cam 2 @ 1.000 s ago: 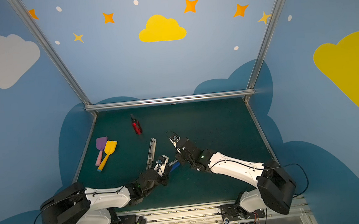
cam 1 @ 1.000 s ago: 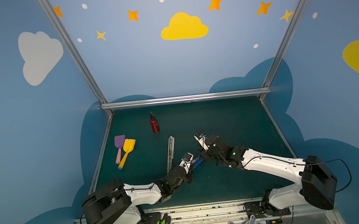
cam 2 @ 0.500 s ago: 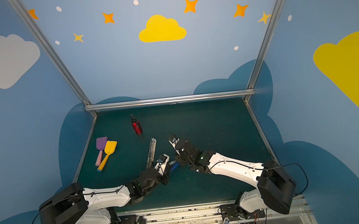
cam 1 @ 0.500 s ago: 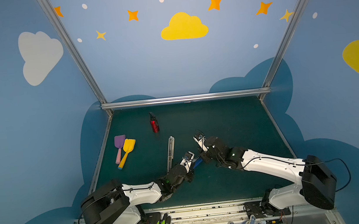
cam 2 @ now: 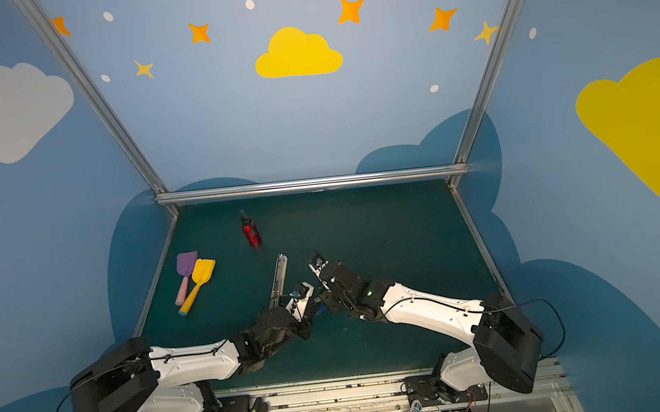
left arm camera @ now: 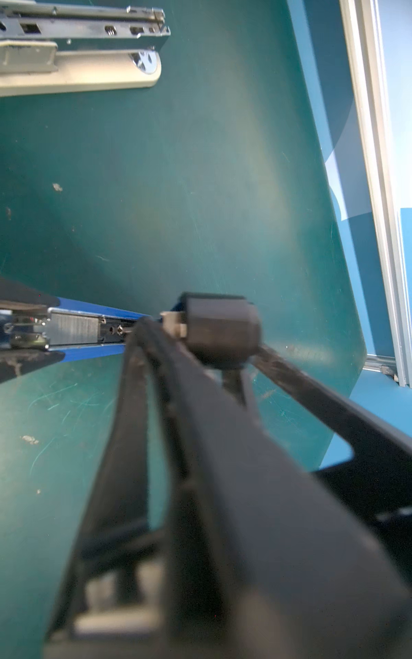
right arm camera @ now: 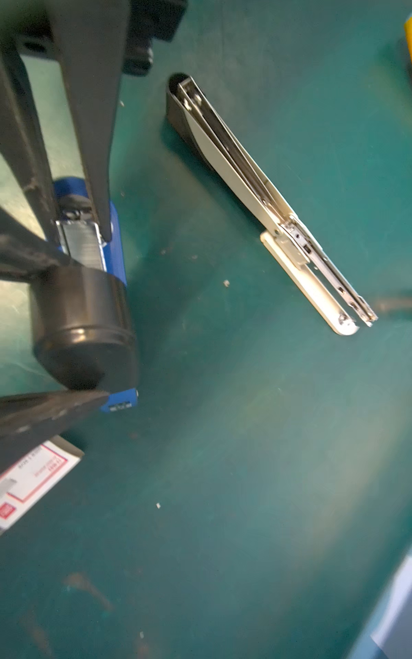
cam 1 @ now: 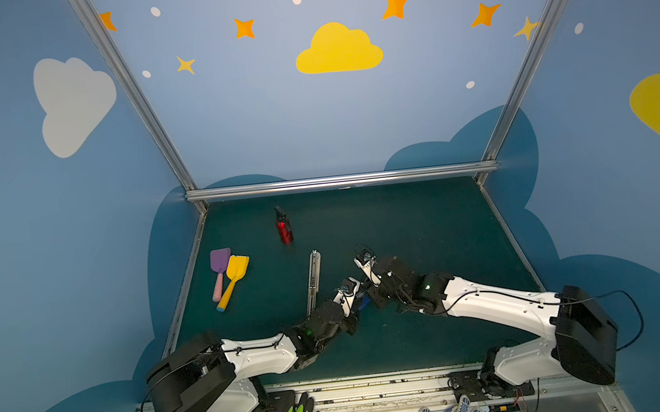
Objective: Load the staples into the stapler
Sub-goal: 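Press the blue stapler's top arm down with the right gripper onto the base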
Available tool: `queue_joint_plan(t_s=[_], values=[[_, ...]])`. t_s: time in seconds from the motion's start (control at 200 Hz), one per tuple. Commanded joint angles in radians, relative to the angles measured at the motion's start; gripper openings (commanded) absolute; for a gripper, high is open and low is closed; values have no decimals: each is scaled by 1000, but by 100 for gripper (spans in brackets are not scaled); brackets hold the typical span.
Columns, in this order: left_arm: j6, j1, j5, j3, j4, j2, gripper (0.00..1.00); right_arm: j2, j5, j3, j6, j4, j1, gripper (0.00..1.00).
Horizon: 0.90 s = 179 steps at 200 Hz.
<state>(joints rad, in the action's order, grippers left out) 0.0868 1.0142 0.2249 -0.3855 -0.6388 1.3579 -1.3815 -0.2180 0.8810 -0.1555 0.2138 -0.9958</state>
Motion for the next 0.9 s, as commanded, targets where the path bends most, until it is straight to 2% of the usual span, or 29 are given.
queue_joint_plan(t_s=[0.0, 0.225, 0.626, 0.891], values=[[23, -13, -3, -61, -101, -9, 4, 39, 289, 26, -107, -73, -72, 47], [24, -17, 3, -62, -90, -8, 4, 78, 287, 11, -114, -60, -62, 56], [28, -17, 60, -50, -62, -8, 4, 166, 229, -84, -110, -21, -26, 54], [37, -17, 180, -59, -123, 127, 4, 309, 167, -252, -127, -14, 74, 54]])
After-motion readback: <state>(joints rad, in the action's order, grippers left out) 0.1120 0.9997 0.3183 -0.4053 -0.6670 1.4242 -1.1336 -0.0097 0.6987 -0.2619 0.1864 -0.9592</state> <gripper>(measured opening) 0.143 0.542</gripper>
